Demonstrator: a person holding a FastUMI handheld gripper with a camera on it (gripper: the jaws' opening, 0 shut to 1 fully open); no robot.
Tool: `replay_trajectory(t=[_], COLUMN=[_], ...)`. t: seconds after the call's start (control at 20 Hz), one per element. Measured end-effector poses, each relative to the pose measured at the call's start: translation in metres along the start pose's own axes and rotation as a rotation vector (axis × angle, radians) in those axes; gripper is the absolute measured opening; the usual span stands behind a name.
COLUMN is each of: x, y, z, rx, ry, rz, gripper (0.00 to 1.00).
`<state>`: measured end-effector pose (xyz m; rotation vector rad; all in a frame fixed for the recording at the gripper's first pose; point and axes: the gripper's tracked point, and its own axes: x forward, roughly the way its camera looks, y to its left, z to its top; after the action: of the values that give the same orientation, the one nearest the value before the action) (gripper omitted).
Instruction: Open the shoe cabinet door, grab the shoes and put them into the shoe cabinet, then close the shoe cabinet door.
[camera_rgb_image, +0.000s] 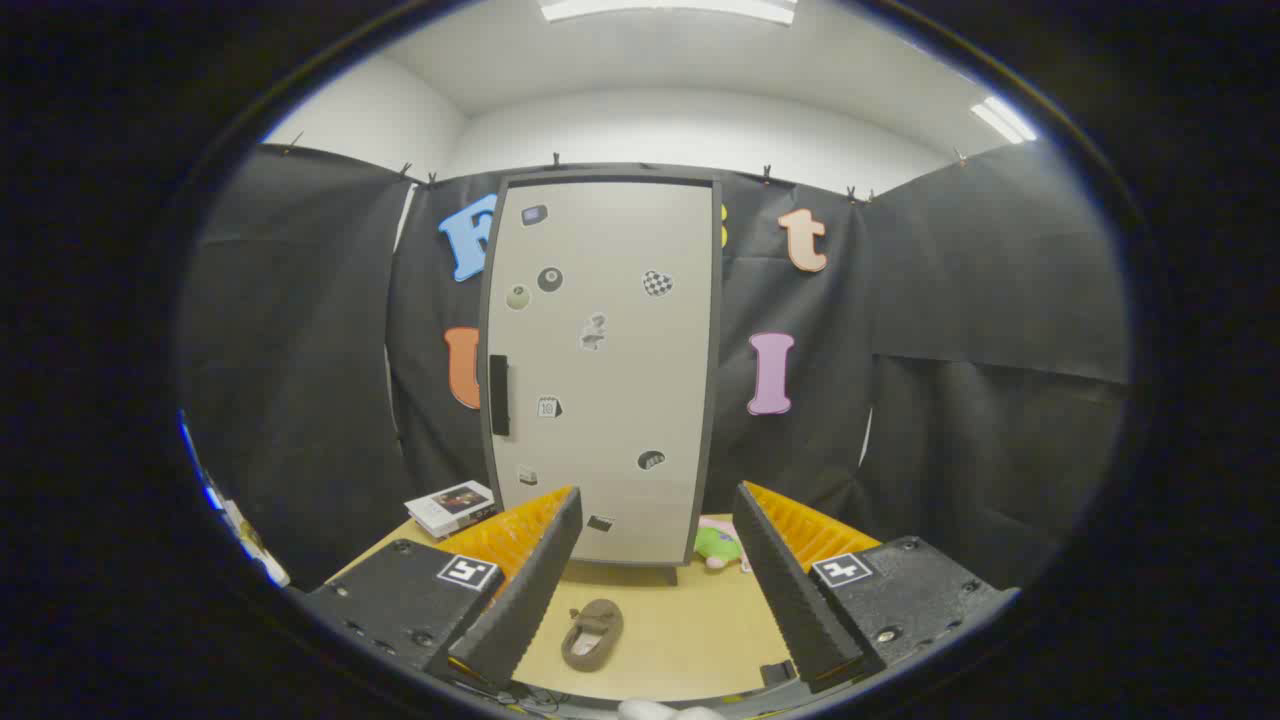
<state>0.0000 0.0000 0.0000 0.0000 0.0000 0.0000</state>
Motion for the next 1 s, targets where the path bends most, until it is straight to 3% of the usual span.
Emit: replay_trajectory(t=[1.0], x=[0.001], y=[0.022], z=[0.003], rx=[0.017], ry=[-0.001], rz=[-0.011], gripper=[0.99])
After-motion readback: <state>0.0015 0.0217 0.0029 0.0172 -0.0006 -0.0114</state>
